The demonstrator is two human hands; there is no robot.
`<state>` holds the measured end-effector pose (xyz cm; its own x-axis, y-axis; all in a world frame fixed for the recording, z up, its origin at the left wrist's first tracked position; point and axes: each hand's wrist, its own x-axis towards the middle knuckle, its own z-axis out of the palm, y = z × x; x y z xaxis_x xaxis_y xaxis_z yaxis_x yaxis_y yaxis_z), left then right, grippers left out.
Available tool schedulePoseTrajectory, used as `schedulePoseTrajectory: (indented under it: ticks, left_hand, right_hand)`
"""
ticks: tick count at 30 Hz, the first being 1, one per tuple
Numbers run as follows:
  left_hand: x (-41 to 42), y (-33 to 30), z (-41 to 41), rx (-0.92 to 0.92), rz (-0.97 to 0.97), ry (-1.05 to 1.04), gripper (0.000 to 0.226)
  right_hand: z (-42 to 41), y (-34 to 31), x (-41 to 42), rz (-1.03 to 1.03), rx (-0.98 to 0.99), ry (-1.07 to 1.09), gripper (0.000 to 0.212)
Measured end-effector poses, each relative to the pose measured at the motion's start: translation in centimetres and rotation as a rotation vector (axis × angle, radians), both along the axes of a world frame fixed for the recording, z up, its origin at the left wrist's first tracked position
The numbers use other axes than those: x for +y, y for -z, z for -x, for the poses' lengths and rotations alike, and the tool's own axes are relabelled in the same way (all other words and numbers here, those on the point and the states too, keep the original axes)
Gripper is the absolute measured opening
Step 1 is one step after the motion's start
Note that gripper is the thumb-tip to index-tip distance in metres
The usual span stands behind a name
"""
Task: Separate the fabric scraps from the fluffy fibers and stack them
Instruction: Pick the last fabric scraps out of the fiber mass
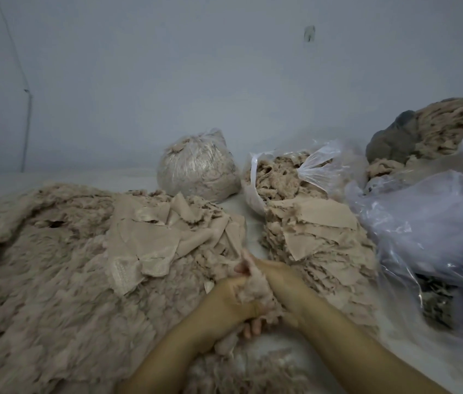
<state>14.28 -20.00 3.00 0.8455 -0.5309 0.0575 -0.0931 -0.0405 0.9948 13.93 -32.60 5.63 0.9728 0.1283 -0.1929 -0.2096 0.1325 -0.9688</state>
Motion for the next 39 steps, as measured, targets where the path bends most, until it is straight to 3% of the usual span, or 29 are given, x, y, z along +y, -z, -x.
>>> schedulePoseTrajectory:
  ticks: [3,6,10,18,23,25,27,30,34,37,39]
  left_hand:
    - [-0.1,-0.3,-0.2,0.05,0.059,-0.149,0.018]
    - [0.2,-0.6,-0.5,0.134,0.186,-0.203,0.043]
    - [0.4,-0.8,-0.6,0.275,0.357,-0.197,0.024]
    - [1.0,-1.5,-1.3,0.213,0.48,-0.471,0.017]
    - [1.3,-1.5,-0.9,0.006,0.209,-0.318,0.017]
    - [1.1,-1.6,-0.8,-0.045,0.192,-0.294,0.015]
    - [1.2,-1.7,-1.1,-0.046,0.205,-0.409,0.019]
    - [2.1,-2.0,-1.8,0.056,0.332,-0.566,0.018]
    - [3.5,-2.4,-2.2,0.136,0.473,-0.646,0.017]
    - [3.3,-2.6,-1.9,-0.064,0.282,-0.559,0.015]
    - [2.5,-2.6,-1.3,-0.285,0.144,-0.443,0.016]
  right_hand:
    - [-0.1,0.2,-0.8,-0.162,-0.025,-0.004,0.047]
    - [0.2,0.9,-1.4,-0.049,-0.093,0.01,0.027]
    - [0.2,2.0,-1.3,-0.065,-0.135,0.146,0.012]
    - [0.7,1.6,-1.6,-0.056,-0.185,-0.036,0.03]
    - [0.8,1.8,-1.6,-0.224,-0.196,-0.121,0.018]
    - [0.9,1.9,-1.6,-0.198,-0.183,-0.11,0.028]
    - [1.0,1.7,-1.7,-0.161,-0.158,-0.117,0.03]
    - [0.9,1.7,-1.7,-0.131,-0.137,-0.086,0.013]
    - [1.0,1.9,-1.9,0.054,-0.153,-0.093,0.021]
    - [1.3,1.4,-1.5,0.162,-0.115,-0.231,0.047]
    - [1.3,1.2,-1.0,0.069,-0.043,-0.225,0.06]
